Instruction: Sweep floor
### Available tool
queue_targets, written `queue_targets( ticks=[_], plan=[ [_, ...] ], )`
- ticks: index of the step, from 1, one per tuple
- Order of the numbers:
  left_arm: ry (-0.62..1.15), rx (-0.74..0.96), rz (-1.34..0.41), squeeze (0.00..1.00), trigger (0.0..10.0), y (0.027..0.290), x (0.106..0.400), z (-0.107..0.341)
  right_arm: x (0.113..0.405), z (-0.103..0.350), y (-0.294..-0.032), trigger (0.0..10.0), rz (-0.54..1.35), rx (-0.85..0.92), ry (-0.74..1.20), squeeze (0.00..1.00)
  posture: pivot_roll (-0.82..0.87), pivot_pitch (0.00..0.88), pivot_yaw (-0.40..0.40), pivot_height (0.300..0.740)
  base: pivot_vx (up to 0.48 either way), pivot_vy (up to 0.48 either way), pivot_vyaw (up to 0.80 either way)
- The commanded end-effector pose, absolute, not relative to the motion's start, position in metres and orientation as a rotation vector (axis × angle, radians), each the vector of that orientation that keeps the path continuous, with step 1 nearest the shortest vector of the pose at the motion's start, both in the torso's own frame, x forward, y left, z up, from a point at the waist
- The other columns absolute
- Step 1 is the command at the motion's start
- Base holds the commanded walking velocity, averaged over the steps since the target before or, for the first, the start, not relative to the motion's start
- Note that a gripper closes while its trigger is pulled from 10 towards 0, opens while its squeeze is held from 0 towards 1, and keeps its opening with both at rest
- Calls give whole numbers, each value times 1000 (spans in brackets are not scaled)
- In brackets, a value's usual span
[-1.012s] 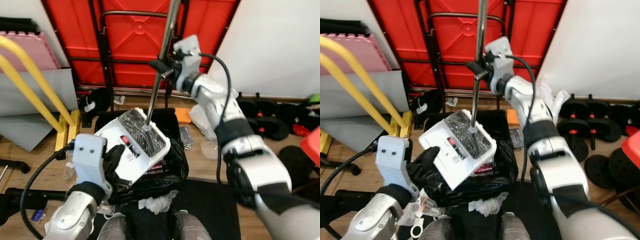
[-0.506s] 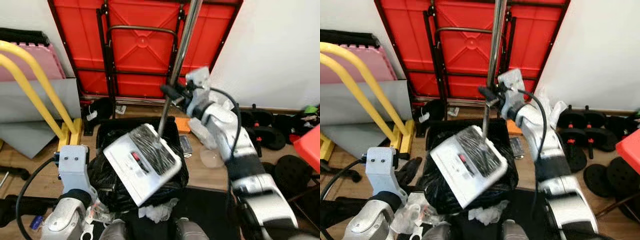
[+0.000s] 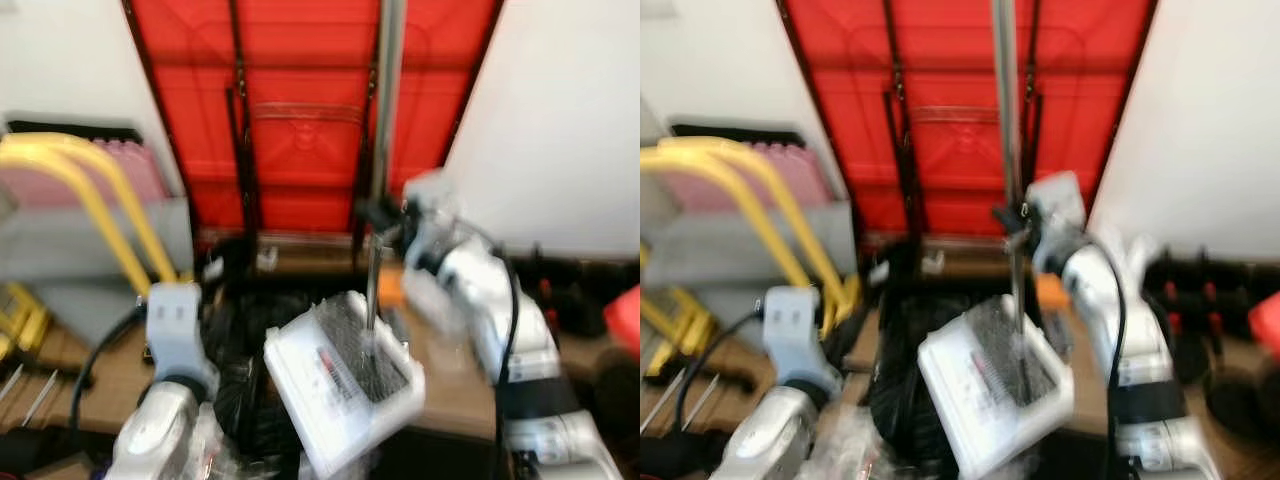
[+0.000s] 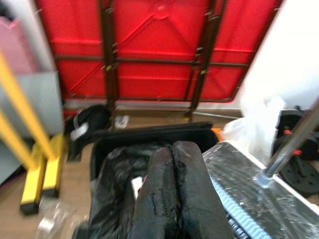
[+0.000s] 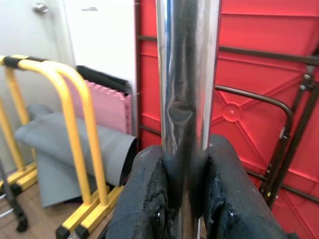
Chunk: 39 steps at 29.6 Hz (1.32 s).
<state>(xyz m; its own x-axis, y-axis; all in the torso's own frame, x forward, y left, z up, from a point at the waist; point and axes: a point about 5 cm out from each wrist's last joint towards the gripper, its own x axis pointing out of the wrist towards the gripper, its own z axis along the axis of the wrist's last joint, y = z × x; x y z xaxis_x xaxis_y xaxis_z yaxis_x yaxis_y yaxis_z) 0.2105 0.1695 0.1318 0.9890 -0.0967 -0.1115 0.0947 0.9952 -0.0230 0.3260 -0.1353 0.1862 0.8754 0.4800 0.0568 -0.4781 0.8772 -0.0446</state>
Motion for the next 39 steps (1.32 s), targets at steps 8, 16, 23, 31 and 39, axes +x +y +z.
queue_targets(
  ticks=[8,16,23,31,39],
  plan=[
    [148,-30,-69,0,10000,171,213,124,318,194,-134,10000,480,-32,-100,0,-42,0,-57,740,0,0,0],
    [157,-24,-62,0,10000,168,215,121,315,184,-136,10000,439,-29,-58,0,-43,0,-50,740,-185,0,-300],
    [145,-16,-68,0,10000,167,220,124,315,185,-134,10000,438,-21,-67,0,-43,0,-47,740,-246,0,0],
    [136,-11,-79,0,10000,166,222,126,317,189,-133,10000,437,-22,-76,0,-42,0,-45,740,-180,0,0],
    [122,-13,-88,0,10000,164,223,128,317,189,-134,10000,428,-29,-72,0,-44,0,-43,740,0,0,0]
  ],
)
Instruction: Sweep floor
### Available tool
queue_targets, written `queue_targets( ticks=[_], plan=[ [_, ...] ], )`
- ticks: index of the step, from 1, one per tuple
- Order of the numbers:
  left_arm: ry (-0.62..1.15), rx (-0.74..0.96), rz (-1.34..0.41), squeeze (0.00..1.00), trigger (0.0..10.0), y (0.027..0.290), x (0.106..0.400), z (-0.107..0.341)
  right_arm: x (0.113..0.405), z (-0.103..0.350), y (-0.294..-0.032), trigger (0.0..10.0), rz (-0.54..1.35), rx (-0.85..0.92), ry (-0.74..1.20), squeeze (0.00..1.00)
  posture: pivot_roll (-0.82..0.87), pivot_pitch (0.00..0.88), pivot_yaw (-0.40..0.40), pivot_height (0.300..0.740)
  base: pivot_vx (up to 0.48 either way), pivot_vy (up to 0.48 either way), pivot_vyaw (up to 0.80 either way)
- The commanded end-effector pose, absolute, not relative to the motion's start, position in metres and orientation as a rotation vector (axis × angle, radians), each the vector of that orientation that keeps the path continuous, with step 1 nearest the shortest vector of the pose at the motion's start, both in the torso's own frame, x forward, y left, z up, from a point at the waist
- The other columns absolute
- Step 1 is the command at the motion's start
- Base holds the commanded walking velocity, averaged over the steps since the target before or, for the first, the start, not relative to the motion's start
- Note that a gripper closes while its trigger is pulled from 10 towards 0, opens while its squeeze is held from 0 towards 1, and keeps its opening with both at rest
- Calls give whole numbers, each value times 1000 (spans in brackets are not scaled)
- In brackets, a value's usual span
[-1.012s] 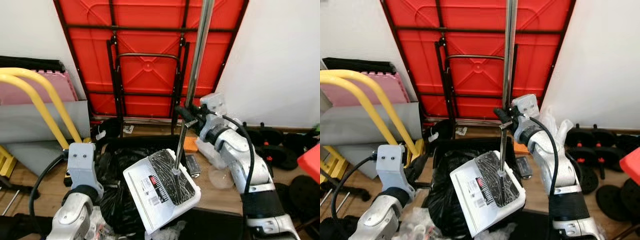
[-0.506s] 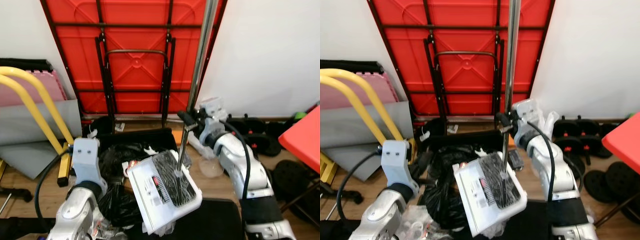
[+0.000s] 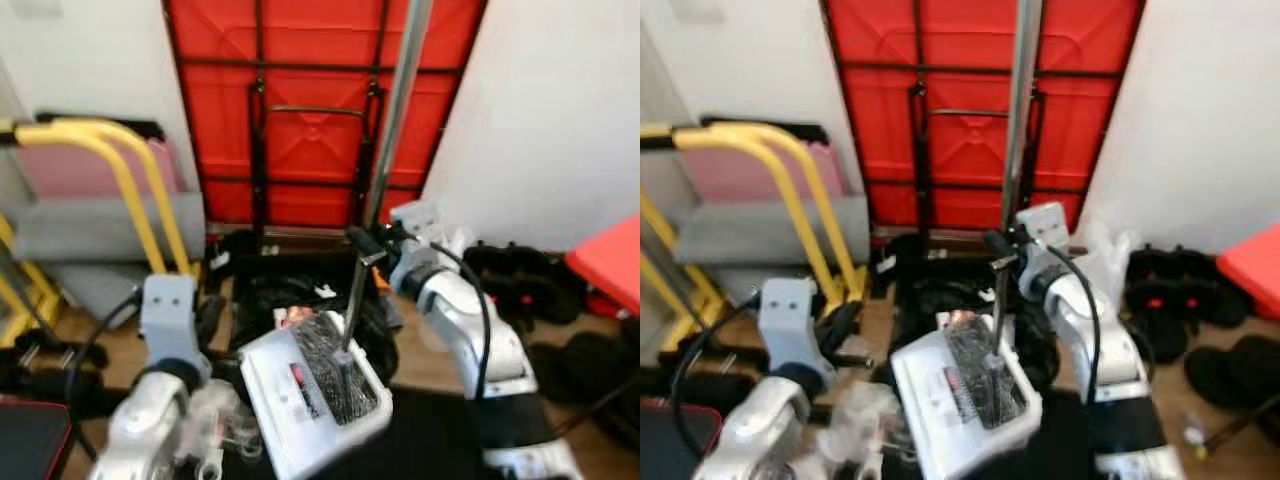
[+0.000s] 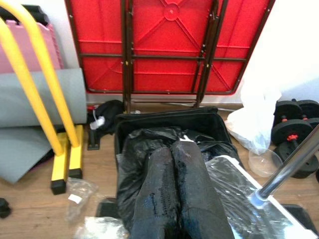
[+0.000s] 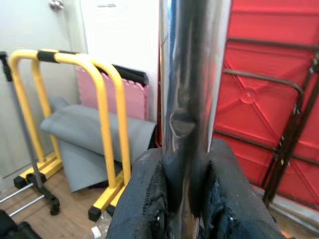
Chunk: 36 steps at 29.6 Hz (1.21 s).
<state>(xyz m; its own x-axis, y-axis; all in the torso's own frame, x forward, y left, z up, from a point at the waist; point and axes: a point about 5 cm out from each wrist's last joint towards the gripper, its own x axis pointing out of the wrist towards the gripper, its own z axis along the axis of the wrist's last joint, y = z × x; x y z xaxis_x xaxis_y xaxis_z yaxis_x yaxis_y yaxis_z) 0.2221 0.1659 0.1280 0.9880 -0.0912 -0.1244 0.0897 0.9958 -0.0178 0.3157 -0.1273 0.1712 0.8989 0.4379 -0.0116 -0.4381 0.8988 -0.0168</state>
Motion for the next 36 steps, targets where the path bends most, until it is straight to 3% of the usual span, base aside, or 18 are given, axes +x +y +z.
queue_targets(
  ticks=[1,23,26,36],
  plan=[
    [116,-15,-91,0,10000,164,223,129,317,189,-134,10000,425,-31,-70,0,-44,0,-43,740,0,0,0],
    [112,-22,-104,0,10000,160,225,132,321,186,-138,10000,386,-39,-47,0,-45,0,-46,740,0,0,-25],
    [111,-8,-106,0,10000,160,225,131,321,185,-139,10000,381,-34,-38,0,-45,0,-45,740,-275,0,-800],
    [110,0,-103,0,10000,160,226,132,321,186,-137,10000,388,-35,-46,0,-46,0,-44,740,-293,0,0]
  ],
)
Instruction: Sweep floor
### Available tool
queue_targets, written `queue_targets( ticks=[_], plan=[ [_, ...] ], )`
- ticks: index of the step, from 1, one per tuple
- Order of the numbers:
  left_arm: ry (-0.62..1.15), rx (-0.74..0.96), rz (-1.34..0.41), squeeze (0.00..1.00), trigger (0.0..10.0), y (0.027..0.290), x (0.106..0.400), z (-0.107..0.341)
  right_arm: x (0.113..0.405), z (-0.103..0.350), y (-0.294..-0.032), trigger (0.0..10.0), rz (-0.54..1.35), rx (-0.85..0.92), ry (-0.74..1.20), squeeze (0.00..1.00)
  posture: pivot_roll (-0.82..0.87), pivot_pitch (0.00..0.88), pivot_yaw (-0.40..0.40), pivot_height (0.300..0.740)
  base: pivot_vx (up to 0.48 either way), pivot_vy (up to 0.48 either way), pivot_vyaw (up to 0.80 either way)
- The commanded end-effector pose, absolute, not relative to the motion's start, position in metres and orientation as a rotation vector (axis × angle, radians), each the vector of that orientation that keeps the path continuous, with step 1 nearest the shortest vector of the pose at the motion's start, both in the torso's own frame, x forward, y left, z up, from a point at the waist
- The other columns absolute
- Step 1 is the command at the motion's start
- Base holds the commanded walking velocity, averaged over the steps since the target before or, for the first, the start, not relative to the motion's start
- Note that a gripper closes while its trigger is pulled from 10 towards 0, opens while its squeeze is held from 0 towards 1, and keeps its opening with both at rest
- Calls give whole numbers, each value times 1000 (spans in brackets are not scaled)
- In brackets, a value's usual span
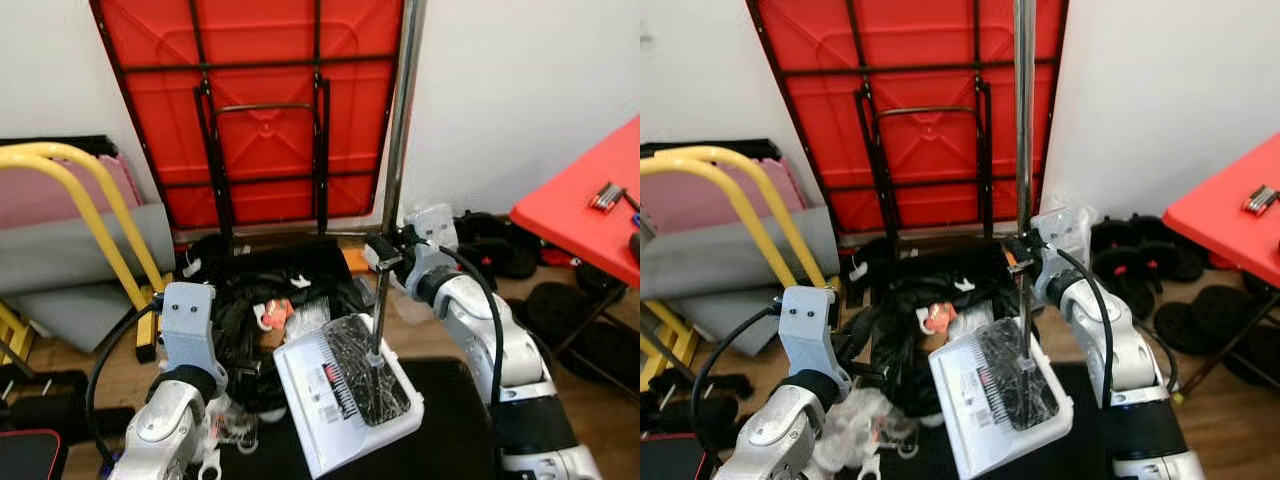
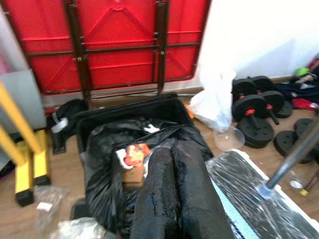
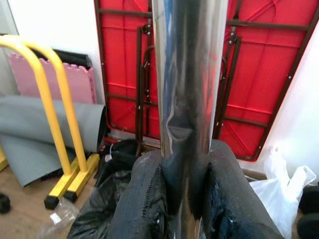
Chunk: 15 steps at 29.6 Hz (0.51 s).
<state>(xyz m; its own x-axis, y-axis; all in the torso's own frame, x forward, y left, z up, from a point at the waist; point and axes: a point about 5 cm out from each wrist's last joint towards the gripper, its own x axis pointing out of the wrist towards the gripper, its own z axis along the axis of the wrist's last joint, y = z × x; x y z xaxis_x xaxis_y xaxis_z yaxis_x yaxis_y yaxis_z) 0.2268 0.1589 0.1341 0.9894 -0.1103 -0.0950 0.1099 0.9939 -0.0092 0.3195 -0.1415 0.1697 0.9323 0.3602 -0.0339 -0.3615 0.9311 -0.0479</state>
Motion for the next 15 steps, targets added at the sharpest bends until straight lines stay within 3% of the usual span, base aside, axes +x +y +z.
queue_targets(
  ticks=[1,13,15],
  plan=[
    [110,0,-103,0,10000,160,226,132,321,186,-137,10000,388,-35,-46,0,-46,0,-44,740,-300,0,0],
    [106,-7,-102,0,10000,160,226,132,323,186,-137,10000,365,-44,-46,0,-46,0,-50,740,-276,0,0],
    [106,-10,-97,0,10000,160,226,132,323,186,-137,10000,357,-47,-44,0,-47,0,-50,740,0,0,0]
  ],
)
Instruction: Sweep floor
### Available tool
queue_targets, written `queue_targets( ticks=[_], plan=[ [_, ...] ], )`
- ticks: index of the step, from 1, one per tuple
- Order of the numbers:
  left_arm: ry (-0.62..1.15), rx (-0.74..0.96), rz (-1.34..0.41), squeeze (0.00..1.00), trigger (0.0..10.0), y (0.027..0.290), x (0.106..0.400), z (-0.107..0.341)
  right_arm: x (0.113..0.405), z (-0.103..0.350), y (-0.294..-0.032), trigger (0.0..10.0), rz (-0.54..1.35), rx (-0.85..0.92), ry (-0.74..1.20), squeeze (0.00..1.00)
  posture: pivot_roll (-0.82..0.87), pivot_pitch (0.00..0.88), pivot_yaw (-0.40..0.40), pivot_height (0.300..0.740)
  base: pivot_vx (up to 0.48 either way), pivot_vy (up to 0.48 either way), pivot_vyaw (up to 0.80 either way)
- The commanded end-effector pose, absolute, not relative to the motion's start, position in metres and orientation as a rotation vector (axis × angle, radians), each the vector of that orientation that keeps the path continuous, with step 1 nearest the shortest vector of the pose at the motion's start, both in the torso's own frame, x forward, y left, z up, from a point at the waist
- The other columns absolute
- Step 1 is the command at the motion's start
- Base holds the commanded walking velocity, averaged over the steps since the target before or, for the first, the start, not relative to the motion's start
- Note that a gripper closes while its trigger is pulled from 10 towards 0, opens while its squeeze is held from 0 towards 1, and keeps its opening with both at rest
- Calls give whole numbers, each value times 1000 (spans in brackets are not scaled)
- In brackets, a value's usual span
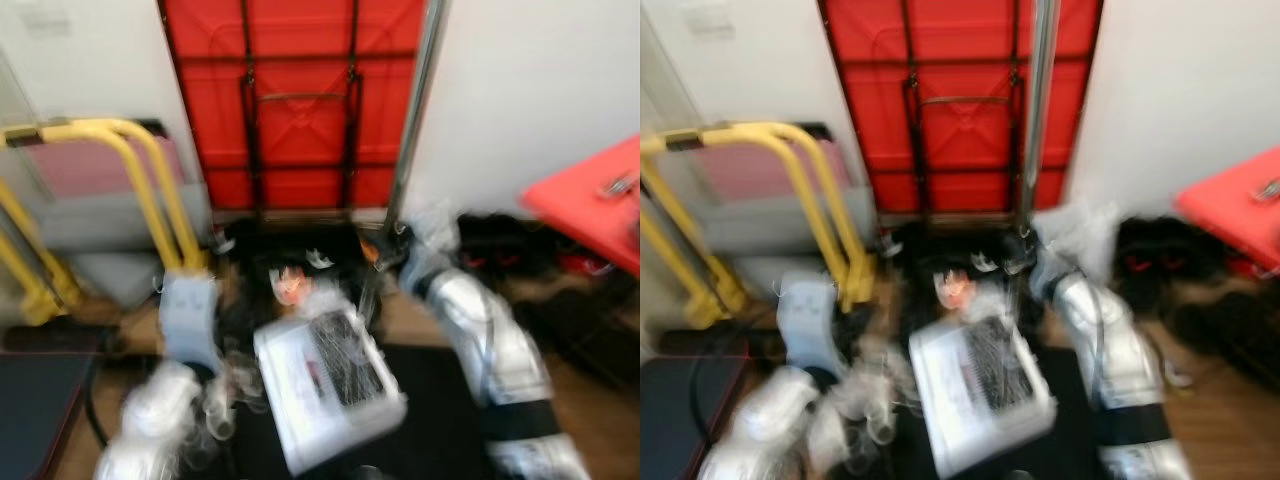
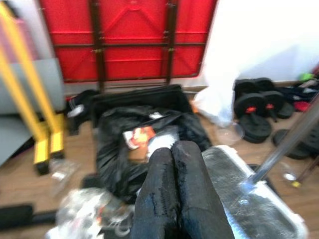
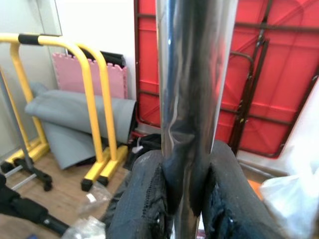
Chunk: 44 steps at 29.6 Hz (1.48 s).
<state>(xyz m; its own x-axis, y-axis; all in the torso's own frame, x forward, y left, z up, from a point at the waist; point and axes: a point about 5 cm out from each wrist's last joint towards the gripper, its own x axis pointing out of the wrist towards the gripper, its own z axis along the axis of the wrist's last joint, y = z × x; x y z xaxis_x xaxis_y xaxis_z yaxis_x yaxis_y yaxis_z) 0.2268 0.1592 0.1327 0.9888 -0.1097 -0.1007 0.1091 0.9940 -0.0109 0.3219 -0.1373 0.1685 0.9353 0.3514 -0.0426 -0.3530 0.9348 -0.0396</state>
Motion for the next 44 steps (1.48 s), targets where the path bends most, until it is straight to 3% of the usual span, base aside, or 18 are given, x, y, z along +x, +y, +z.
queue_targets(
  ticks=[1,11,25,44],
  plan=[
    [106,-10,-93,0,10000,161,226,132,324,185,-138,10000,343,-47,-41,0,-47,0,-50,740,0,0,0],
    [101,9,-95,0,10000,162,226,132,331,184,-144,10000,240,-69,-28,0,-46,0,-54,725,0,0,0],
    [95,9,-78,0,10000,165,225,132,342,198,-161,10000,151,-47,-130,0,-42,0,-50,665,0,0,0],
    [96,10,-83,0,10000,166,225,132,348,205,-165,10000,117,-18,-191,0,-37,0,-46,605,0,0,0]
  ],
)
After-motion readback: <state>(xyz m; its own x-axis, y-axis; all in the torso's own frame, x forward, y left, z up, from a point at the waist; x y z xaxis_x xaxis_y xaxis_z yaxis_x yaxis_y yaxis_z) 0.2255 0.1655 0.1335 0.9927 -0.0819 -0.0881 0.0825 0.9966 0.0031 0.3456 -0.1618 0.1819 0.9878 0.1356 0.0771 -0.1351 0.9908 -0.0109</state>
